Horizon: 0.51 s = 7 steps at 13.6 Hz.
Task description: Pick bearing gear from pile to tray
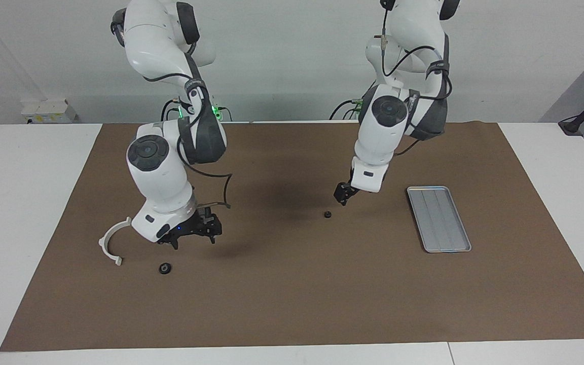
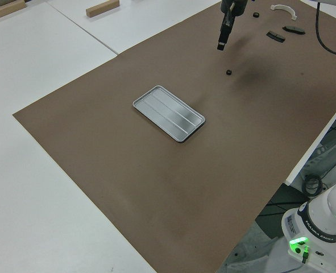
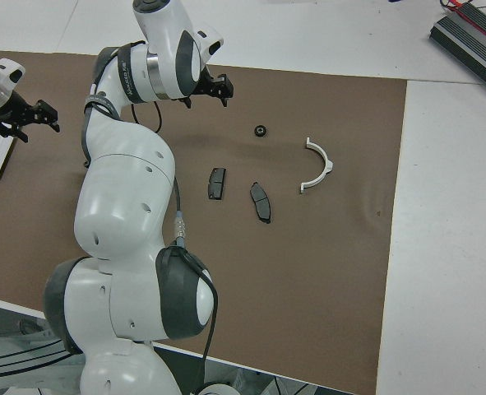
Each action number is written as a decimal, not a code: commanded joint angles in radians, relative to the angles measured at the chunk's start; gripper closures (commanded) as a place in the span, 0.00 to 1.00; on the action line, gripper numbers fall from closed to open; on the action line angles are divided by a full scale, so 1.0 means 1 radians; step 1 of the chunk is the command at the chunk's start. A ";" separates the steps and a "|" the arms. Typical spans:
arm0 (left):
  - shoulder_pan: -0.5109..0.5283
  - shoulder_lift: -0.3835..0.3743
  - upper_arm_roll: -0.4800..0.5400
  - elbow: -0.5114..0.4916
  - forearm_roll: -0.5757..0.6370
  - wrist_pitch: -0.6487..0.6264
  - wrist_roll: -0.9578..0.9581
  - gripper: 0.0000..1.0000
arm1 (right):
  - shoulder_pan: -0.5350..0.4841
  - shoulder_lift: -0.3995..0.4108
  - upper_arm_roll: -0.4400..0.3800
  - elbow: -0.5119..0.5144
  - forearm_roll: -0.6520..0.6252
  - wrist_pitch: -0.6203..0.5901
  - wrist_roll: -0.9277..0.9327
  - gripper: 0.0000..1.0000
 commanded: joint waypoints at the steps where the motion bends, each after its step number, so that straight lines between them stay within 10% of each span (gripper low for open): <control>1: -0.036 0.086 0.017 0.047 0.030 0.088 -0.065 0.00 | -0.054 -0.079 0.015 -0.180 -0.034 0.126 -0.060 0.00; 7: -0.062 0.082 0.017 -0.123 0.059 0.242 -0.061 0.00 | -0.146 0.020 0.016 -0.191 -0.043 0.297 -0.149 0.00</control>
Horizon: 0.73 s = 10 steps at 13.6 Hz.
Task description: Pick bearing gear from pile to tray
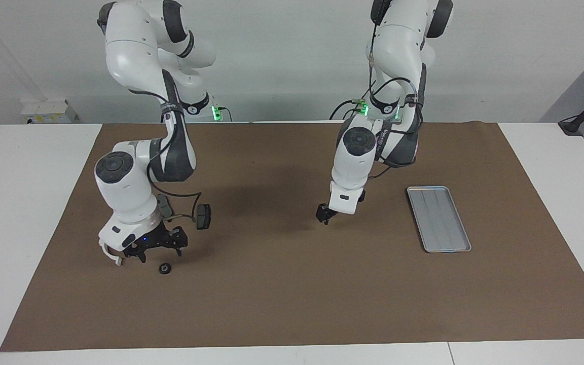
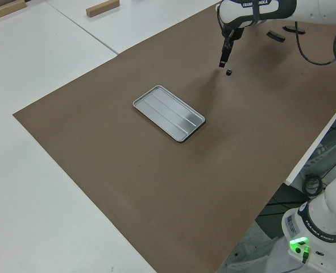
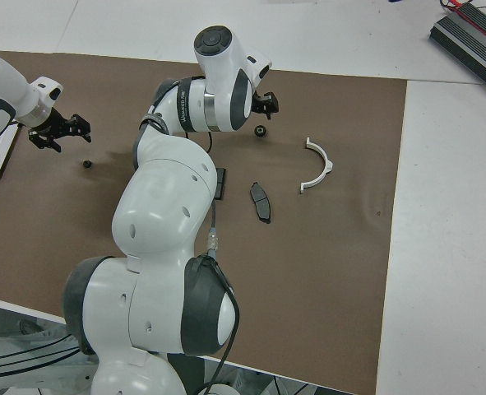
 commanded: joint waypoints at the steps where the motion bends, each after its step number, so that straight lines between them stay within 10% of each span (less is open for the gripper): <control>1: -0.026 -0.021 0.017 -0.079 0.034 0.065 -0.017 0.00 | -0.017 0.026 0.017 -0.008 -0.006 0.055 -0.014 0.00; 6: -0.046 -0.035 0.014 -0.139 0.026 0.126 -0.034 0.03 | -0.014 0.078 0.017 0.003 0.008 0.107 0.040 0.00; 10: -0.059 -0.026 0.014 -0.139 0.025 0.143 -0.062 0.26 | -0.017 0.102 0.017 0.002 0.011 0.141 0.073 0.00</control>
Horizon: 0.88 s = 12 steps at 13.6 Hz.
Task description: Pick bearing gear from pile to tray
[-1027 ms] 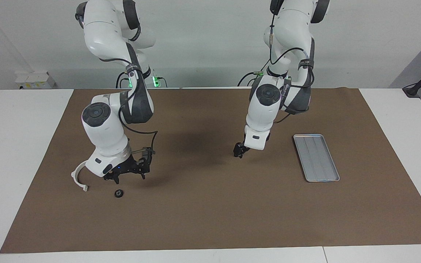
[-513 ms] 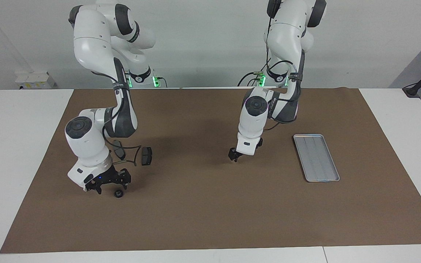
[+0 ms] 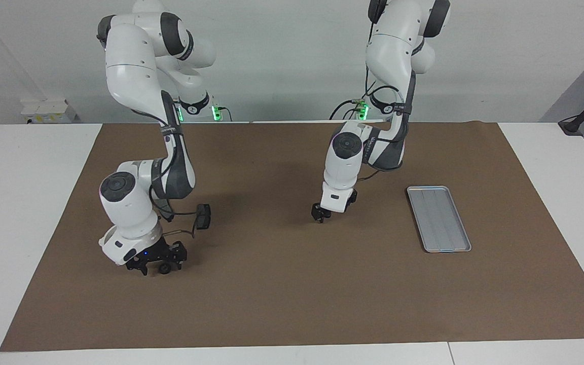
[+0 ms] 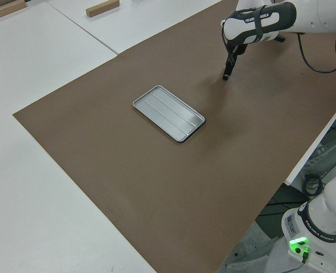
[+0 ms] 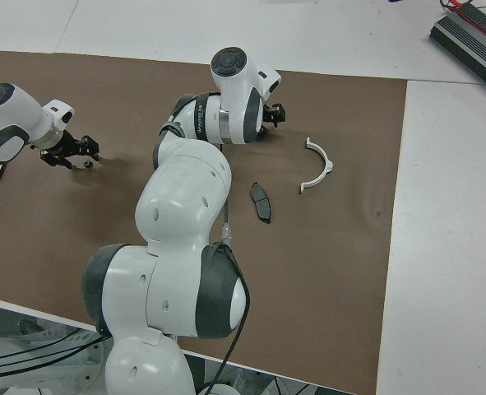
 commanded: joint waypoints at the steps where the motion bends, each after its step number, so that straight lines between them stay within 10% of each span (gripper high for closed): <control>1: -0.022 -0.024 0.015 -0.036 0.017 0.030 -0.032 0.35 | -0.010 0.014 0.009 0.001 0.006 0.026 0.040 0.00; 9: -0.022 -0.024 0.015 -0.036 0.017 0.031 -0.032 0.54 | -0.009 0.009 0.008 0.001 0.006 -0.059 0.052 0.04; 12: -0.022 -0.024 0.015 -0.036 0.017 0.025 -0.034 0.86 | -0.009 0.007 0.008 0.001 -0.003 -0.071 0.054 0.08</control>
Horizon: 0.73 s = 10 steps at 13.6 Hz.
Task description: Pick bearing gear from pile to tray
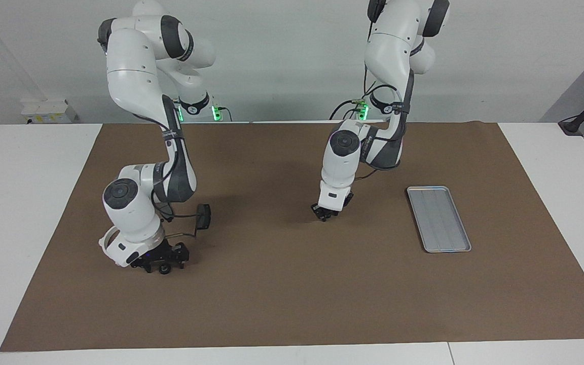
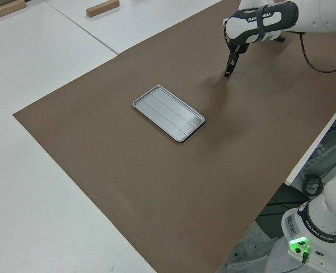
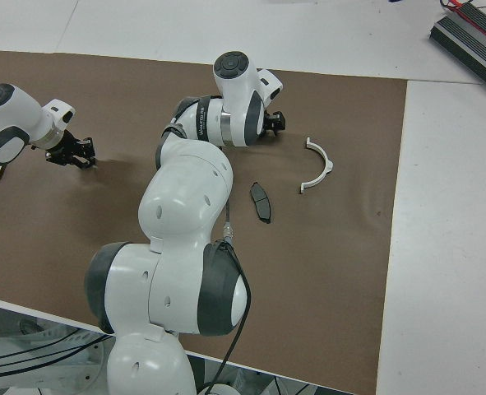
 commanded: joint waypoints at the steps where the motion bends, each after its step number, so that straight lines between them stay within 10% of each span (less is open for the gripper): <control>1: -0.015 -0.019 0.014 -0.032 0.017 -0.005 -0.022 0.91 | -0.010 -0.004 0.008 0.002 -0.009 -0.017 0.017 0.15; 10: 0.218 -0.215 0.022 -0.034 0.025 -0.312 0.384 0.91 | -0.019 -0.001 0.008 0.002 -0.008 0.006 0.015 0.65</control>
